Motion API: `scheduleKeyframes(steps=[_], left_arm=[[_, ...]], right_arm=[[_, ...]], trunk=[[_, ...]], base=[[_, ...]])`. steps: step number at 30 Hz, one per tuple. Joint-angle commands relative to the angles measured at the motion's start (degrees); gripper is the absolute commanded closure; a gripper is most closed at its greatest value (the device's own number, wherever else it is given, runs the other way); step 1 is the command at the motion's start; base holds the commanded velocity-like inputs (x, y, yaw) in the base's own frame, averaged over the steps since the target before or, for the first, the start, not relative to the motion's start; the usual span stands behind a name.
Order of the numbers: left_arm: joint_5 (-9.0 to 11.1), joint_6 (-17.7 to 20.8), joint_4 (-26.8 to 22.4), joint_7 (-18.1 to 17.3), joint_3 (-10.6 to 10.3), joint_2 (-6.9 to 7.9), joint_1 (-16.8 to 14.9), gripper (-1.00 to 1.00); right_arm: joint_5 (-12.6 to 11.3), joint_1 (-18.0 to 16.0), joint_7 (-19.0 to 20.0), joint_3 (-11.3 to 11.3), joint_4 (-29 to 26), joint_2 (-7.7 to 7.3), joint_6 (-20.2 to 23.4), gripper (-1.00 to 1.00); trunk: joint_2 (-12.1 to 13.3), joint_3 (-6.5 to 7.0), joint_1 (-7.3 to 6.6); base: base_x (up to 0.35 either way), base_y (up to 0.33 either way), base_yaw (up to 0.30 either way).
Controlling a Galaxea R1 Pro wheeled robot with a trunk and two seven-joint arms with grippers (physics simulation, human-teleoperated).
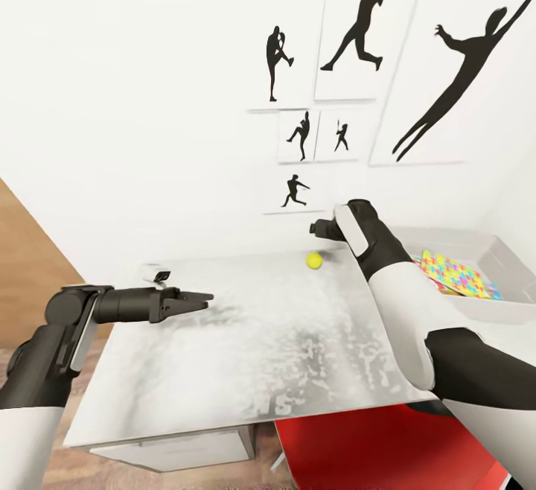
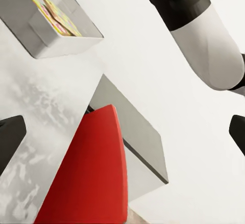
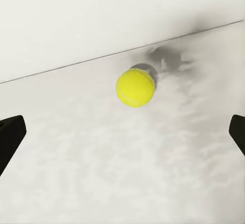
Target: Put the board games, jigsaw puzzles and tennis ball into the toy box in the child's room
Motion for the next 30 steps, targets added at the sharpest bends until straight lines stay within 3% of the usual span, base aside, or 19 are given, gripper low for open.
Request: scheduleKeyframes(steps=[1,7,16,22,30], left_arm=[[0.0,0.6,0.1,-0.2,0.0,0.3,0.0,-1.0],[0.1,0.5,0.4,-0.2,0.0,1.41,0.1,-1.0],[0.2,0.5,0.4,-0.2,0.0,1.58,0.1,-1.0],[0.1,0.5,0.4,-0.2,0.0,1.59,0.1,-1.0],[0.1,0.5,0.4,-0.2,0.1,1.54,0.1,-1.0]], right_arm=[[-0.6,-0.1,-0.6,0.2,-0.2,-0.06,0.5,-1.0],[-0.5,-0.9,-0.6,0.2,-0.4,-0.22,1.4,-1.0],[-0.4,-2.6,-0.8,0.2,-0.4,-0.21,2.9,-1.0],[1.4,-4.8,-3.3,0.2,0.1,-0.02,3.9,-1.0],[2.0,-6.3,-4.1,0.2,0.4,0.68,4.4,-1.0]], trunk=[[-0.1,-0.2,0.03],[-0.1,-0.76,0.03],[-0.1,-1.6,0.03],[-0.1,-2.16,0.03],[-0.1,-2.91,0.03]], base=[[0.0,0.0,0.0],[0.0,0.0,0.0],[0.0,0.0,0.0],[0.0,0.0,0.0],[0.0,0.0,0.0]])
